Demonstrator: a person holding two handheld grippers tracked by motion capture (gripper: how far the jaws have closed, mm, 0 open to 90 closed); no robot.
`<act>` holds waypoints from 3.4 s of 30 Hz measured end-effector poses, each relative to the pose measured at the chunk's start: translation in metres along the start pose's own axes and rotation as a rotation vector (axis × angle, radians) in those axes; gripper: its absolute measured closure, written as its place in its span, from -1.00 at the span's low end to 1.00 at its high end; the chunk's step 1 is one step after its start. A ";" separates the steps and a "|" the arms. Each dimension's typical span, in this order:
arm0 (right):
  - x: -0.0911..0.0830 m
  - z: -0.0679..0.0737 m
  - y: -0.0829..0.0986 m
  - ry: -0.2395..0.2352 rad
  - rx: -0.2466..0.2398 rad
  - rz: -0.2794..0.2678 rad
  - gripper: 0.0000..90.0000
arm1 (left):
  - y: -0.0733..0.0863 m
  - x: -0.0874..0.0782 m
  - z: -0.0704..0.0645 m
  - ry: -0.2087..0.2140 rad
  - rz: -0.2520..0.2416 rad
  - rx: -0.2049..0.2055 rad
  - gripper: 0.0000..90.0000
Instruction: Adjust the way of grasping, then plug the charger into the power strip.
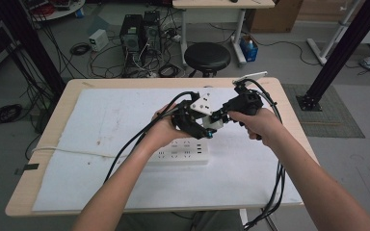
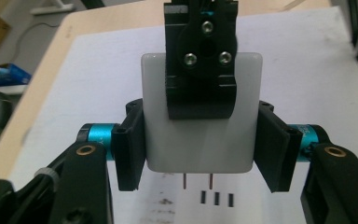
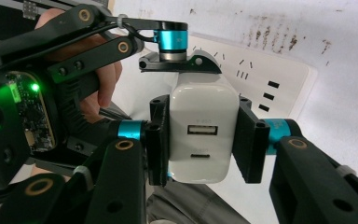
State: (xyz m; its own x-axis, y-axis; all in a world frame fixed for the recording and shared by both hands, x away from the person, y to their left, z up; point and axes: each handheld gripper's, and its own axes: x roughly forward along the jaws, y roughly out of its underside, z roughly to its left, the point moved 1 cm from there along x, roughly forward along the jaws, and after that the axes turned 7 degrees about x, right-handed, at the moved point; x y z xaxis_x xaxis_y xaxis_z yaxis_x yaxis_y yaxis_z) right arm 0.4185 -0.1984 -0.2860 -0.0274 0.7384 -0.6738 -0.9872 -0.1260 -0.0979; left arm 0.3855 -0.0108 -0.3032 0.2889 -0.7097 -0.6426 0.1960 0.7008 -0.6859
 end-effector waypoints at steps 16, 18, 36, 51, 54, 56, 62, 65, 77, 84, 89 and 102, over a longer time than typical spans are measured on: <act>-0.017 0.003 -0.002 0.093 -0.116 -0.087 0.38 | 0.010 -0.019 0.003 -0.110 0.157 -0.010 -0.46; -0.024 0.006 -0.002 0.164 -0.178 -0.094 0.38 | 0.019 -0.033 0.008 -0.089 0.204 -0.063 -0.46; -0.050 0.038 0.002 0.768 -0.640 -0.045 0.38 | 0.118 -0.165 0.036 -0.060 0.727 -0.622 -0.51; -0.046 0.042 0.011 0.829 -0.736 0.064 0.38 | 0.133 -0.190 0.025 -0.115 0.739 -0.679 -0.51; -0.043 0.044 0.012 0.831 -0.744 0.074 0.38 | 0.133 -0.187 0.024 -0.105 0.730 -0.671 -0.51; -0.041 0.045 0.013 0.832 -0.750 0.081 0.38 | 0.133 -0.185 0.025 -0.097 0.730 -0.668 -0.51; -0.039 0.047 0.011 0.806 -0.777 0.103 0.38 | 0.128 -0.186 0.021 -0.076 0.707 -0.642 -0.51; -0.034 0.048 0.007 0.820 -0.802 0.130 0.38 | 0.130 -0.187 0.019 -0.068 0.706 -0.655 -0.51; 0.018 0.058 -0.018 0.736 -0.972 0.282 0.38 | 0.148 -0.191 0.012 -0.040 0.682 -0.683 -0.62; 0.061 0.064 -0.024 0.736 -1.055 0.391 0.38 | 0.153 -0.194 0.007 -0.041 0.667 -0.685 -0.62; 0.091 0.067 -0.023 0.715 -1.110 0.482 0.38 | 0.154 -0.194 0.003 -0.033 0.662 -0.677 -0.62; 0.157 0.065 -0.020 0.696 -1.214 0.636 0.38 | 0.159 -0.191 -0.004 -0.018 0.671 -0.669 -0.62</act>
State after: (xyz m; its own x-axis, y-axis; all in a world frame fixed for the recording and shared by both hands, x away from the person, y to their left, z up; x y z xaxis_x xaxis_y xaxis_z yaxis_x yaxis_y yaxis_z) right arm 0.4236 -0.0366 -0.3426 0.0364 -0.0475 -0.9982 -0.1121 -0.9928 0.0432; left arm 0.3573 0.2360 -0.2905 0.1615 -0.1681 -0.9724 -0.5930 0.7711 -0.2318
